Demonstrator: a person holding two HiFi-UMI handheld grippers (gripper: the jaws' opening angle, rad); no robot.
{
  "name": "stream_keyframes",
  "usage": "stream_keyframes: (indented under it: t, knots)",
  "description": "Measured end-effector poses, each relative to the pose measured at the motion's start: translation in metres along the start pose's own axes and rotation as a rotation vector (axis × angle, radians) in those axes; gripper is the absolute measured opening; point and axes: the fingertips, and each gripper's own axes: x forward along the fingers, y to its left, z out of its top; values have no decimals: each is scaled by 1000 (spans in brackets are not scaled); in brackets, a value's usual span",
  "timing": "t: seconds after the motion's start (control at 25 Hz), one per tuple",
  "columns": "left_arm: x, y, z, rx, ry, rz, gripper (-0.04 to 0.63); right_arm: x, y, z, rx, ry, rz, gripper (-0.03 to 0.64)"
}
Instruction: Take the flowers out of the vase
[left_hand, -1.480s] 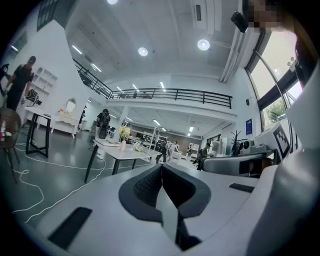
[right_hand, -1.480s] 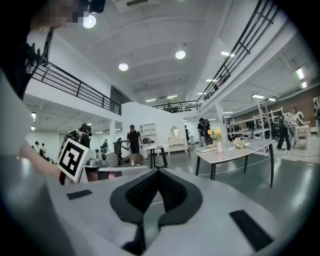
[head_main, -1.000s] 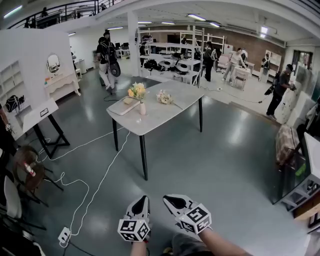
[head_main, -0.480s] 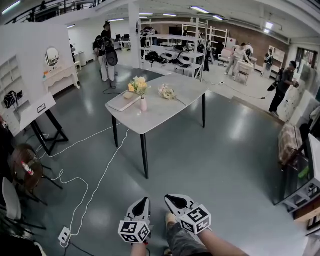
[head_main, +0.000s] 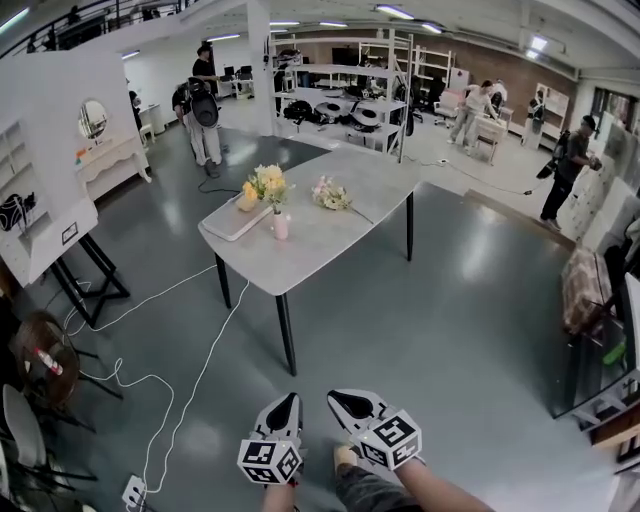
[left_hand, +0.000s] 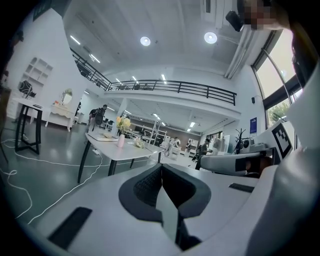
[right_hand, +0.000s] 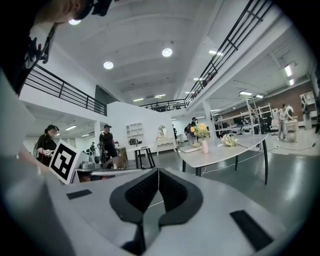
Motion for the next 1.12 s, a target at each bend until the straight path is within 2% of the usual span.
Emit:
stream_keyframes:
  t: [0.6,0.92,1.12]
  knots:
    - [140,48,33,-8,2,-20,14,89,-108,29,-18,25,28,21]
    - [178,41,27,-17,22,-59,14,95,-140,27,5,31,7,21]
    - [190,52,23,-28,37,-47,14,109,-148,23,5,44,23,21]
